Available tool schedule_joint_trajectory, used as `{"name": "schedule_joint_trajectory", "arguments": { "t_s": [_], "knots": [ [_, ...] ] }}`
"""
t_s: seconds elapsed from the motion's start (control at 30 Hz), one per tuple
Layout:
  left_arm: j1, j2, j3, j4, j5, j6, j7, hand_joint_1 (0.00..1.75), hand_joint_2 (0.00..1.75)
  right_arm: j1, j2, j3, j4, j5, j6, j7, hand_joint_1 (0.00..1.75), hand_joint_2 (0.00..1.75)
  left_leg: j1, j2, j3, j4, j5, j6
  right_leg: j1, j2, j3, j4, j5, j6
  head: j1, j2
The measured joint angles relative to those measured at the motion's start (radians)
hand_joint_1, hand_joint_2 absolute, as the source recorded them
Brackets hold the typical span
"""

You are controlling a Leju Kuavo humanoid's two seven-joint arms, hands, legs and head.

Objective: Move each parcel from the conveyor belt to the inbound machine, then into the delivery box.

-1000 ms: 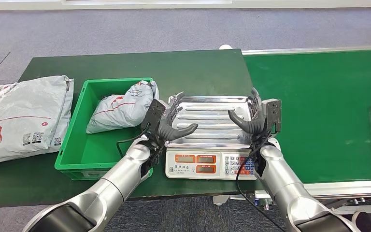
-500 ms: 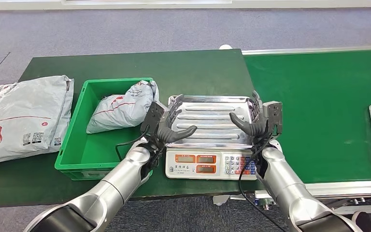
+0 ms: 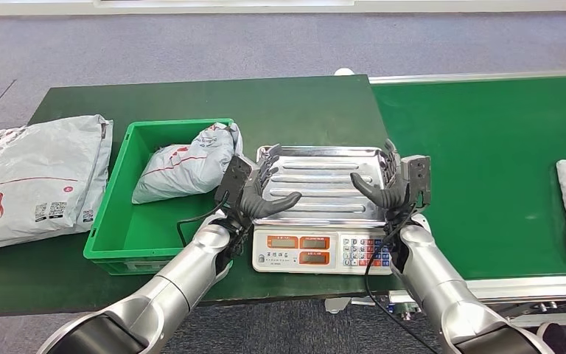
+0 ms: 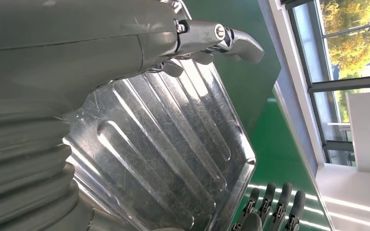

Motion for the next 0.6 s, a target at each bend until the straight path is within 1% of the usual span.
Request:
{"name": "schedule_joint_trajectory", "arguments": {
  "t_s": [0.6],
  "knots": [
    [0.01, 0.0, 0.001, 0.0, -0.001, 0.0, -0.001, 0.0, 1.75, -0.005, -0.002, 0.005, 0.002, -0.001, 0.0, 0.0, 0.0, 1.75, 0.0, 0.0, 0.0, 0.0, 0.0, 0.0, 0.0, 0.0, 0.0, 0.0, 0.0, 0.0, 0.0, 0.0]
  ]
}}
